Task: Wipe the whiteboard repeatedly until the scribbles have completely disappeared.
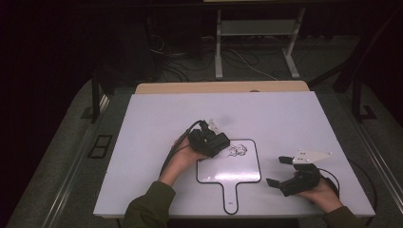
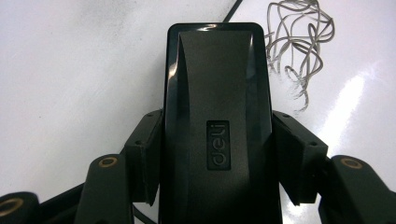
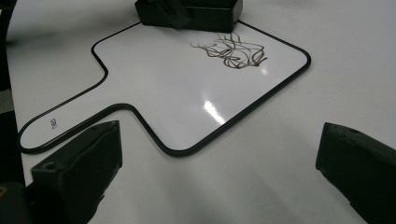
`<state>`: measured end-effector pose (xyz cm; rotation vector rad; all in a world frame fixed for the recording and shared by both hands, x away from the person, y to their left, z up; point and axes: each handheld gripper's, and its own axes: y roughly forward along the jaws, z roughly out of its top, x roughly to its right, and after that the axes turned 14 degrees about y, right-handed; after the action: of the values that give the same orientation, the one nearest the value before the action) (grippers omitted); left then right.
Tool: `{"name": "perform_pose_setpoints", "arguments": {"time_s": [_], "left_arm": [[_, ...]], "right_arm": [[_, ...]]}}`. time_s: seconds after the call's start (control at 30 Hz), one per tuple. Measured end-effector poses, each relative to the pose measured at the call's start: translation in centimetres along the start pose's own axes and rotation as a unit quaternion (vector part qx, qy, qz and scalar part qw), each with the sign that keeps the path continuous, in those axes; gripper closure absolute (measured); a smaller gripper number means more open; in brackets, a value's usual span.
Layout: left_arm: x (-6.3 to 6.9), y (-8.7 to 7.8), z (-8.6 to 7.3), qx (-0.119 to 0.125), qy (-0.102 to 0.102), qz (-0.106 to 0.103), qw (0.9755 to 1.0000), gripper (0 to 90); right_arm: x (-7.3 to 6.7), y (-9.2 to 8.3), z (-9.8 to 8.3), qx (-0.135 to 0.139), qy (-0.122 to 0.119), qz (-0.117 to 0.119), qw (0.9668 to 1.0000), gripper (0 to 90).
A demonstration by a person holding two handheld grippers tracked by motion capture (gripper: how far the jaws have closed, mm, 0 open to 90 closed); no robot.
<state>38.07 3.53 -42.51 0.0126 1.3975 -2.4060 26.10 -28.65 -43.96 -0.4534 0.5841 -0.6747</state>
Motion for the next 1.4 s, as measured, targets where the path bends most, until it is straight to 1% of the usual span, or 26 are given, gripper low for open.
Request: {"name": "perform_pose_setpoints", "arguments": {"time_s": [0.07, 0.1, 0.13, 0.17, 0.2, 0.23, 0.27, 0.3, 0.33, 0.37, 0.5, 0.6, 0.67, 0.73, 0.77, 0.8, 0.83, 0.97, 1.0, 1.03, 1.13, 1.23, 1.27, 1.3, 1.33, 1.4], "left_arm": [[0.1, 0.1, 0.3, 0.000, 0.003, -0.003, 1.0000, 39.2], [0.3, 0.2, 0.5, 0.000, 0.001, -0.006, 1.0000, 39.2], [0.4, 0.4, 0.7, 0.004, 0.005, -0.008, 1.0000, 39.2], [0.6, 0.4, 0.9, 0.001, 0.009, -0.011, 0.9999, 39.3], [0.8, 0.6, 1.2, 0.003, 0.006, -0.013, 0.9999, 39.2], [1.0, 0.7, 1.4, 0.003, 0.009, -0.014, 0.9999, 39.2], [1.1, 0.8, 1.7, 0.003, 0.013, -0.016, 0.9998, 39.2], [1.1, 0.9, 2.0, 0.000, 0.033, -0.016, 0.9993, 39.2], [1.2, 1.0, 2.2, 0.002, 0.040, -0.017, 0.9990, 39.2], [1.5, 1.1, 2.5, 0.002, 0.039, -0.021, 0.9990, 39.2], [2.0, 1.4, 3.3, 0.001, 0.057, -0.026, 0.9980, 39.2], [2.4, 1.6, 3.7, 0.003, 0.060, -0.029, 0.9978, 39.2], [2.4, 1.6, 3.9, 0.001, 0.068, -0.028, 0.9973, 39.2], [2.3, 1.7, 3.7, 0.004, 0.056, -0.032, 0.9979, 39.2], [2.1, 1.7, 3.7, 0.004, 0.057, -0.030, 0.9979, 39.2], [1.9, 1.6, 3.6, 0.002, 0.054, -0.029, 0.9981, 39.2], [1.7, 1.6, 3.5, 0.000, 0.055, -0.026, 0.9981, 39.2], [0.9, 1.5, 3.0, -0.005, 0.042, -0.015, 0.9990, 39.2], [0.8, 1.4, 2.8, -0.003, 0.031, -0.012, 0.9994, 39.2], [0.5, 1.4, 2.7, -0.005, 0.030, -0.008, 0.9995, 39.2], [-0.1, 1.2, 2.2, -0.009, 0.018, 0.002, 0.9998, 39.2], [-0.5, 1.2, 2.1, -0.012, 0.013, 0.002, 0.9998, 39.2], [-0.6, 1.3, 2.2, -0.012, 0.016, 0.002, 0.9998, 39.2], [-0.6, 1.3, 2.3, -0.014, 0.018, 0.003, 0.9997, 39.2], [-0.5, 1.4, 2.4, -0.012, 0.018, 0.004, 0.9998, 39.2], [-0.3, 1.5, 2.7, -0.012, 0.022, 0.000, 0.9997, 39.2]], "right_arm": [[0.0, 0.0, 0.0, 0.001, 0.000, 0.000, 1.0000, 0.0], [0.0, 0.0, 0.0, 0.001, 0.001, 0.000, 1.0000, 0.0], [0.0, 0.0, 0.0, 0.001, 0.001, -0.001, 1.0000, 0.0], [0.0, 0.0, 0.0, 0.001, 0.001, -0.001, 1.0000, 0.0], [0.0, 0.0, 0.0, 0.001, 0.001, -0.001, 1.0000, 0.0], [0.0, 0.0, 0.0, 0.002, 0.001, -0.001, 1.0000, 0.0], [0.0, 0.0, 0.0, 0.002, 0.001, -0.001, 1.0000, 0.0], [0.0, 0.0, 0.0, 0.002, 0.001, -0.001, 1.0000, 0.0], [0.0, 0.0, 0.0, 0.002, 0.001, -0.001, 1.0000, 0.0], [0.1, 0.0, 0.0, 0.002, 0.001, -0.001, 1.0000, 0.0], [0.0, 0.0, 0.0, 0.002, 0.001, 0.000, 1.0000, 0.0], [0.1, 0.0, 0.0, 0.002, 0.001, 0.000, 1.0000, 0.0], [0.1, 0.0, 0.0, 0.002, 0.001, 0.000, 1.0000, 0.0], [0.0, -0.1, 0.0, 0.002, 0.002, 0.000, 1.0000, 0.0], [0.0, -0.1, 0.0, 0.002, 0.003, 0.000, 1.0000, 0.0], [0.1, -0.1, 0.0, 0.003, 0.002, 0.000, 1.0000, 0.0], [0.1, -0.1, 0.0, 0.002, 0.004, 0.000, 1.0000, 0.0], [0.1, -0.1, 0.0, 0.003, 0.002, 0.000, 1.0000, 0.0], [0.1, -0.1, 0.0, 0.003, 0.002, 0.000, 1.0000, 0.0], [0.1, -0.1, 0.0, 0.002, 0.003, 0.000, 1.0000, 0.0], [0.1, -0.1, 0.0, 0.003, 0.004, 0.000, 1.0000, 0.0], [0.1, -0.1, 0.0, 0.003, 0.004, 0.000, 1.0000, 0.0], [0.1, -0.1, 0.0, 0.003, 0.004, 0.000, 1.0000, 0.0], [0.1, -0.1, 0.0, 0.003, 0.003, 0.000, 1.0000, 0.0], [0.1, -0.1, 0.0, 0.003, 0.003, 0.000, 1.0000, 0.0], [0.1, -0.1, 0.0, 0.002, 0.004, -0.001, 1.0000, 0.0]]}}
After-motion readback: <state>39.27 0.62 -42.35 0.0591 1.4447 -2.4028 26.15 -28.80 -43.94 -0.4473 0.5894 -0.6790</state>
